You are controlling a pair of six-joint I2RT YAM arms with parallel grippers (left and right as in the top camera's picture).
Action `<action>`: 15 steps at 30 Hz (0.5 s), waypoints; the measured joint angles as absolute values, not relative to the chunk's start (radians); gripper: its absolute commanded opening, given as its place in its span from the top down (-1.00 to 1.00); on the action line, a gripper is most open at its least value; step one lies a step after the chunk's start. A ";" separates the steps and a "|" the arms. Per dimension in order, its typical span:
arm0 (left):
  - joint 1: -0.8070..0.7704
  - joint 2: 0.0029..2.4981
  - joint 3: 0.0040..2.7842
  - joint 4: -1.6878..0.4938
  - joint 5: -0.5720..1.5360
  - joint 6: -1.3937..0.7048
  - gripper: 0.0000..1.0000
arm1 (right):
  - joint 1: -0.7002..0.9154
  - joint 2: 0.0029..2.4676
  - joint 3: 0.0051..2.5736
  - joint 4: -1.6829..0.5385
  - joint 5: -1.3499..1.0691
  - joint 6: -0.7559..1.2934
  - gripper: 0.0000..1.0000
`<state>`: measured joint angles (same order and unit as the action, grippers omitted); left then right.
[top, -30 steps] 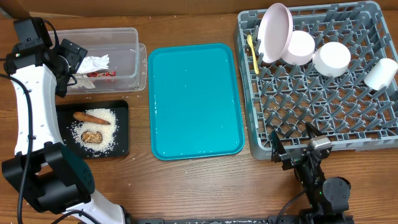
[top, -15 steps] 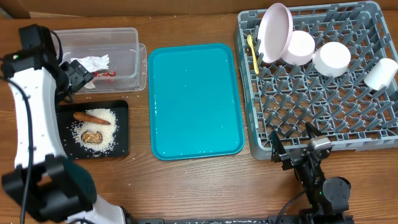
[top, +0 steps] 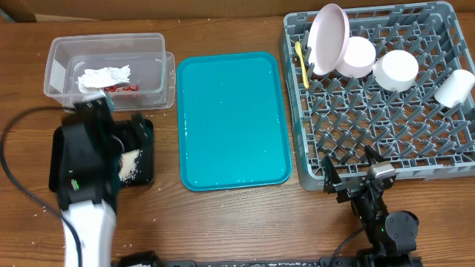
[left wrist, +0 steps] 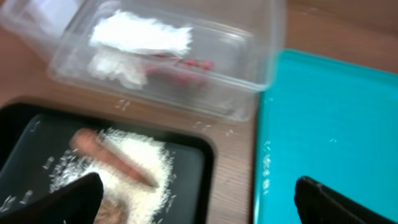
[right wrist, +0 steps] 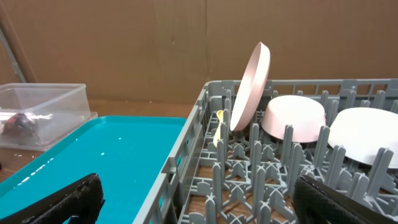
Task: Sort waste into correct bins and load items into the dishwasher
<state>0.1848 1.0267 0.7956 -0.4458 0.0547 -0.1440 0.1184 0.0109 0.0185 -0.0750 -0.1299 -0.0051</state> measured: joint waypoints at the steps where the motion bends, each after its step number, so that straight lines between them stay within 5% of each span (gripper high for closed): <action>1: 0.180 0.925 0.685 -0.379 0.095 -0.107 -1.00 | 0.119 0.011 0.019 -0.076 -0.130 -0.005 -1.00; 15: 0.081 0.395 0.110 0.080 0.144 -0.078 -1.00 | 0.118 0.011 0.019 -0.076 -0.130 -0.004 -1.00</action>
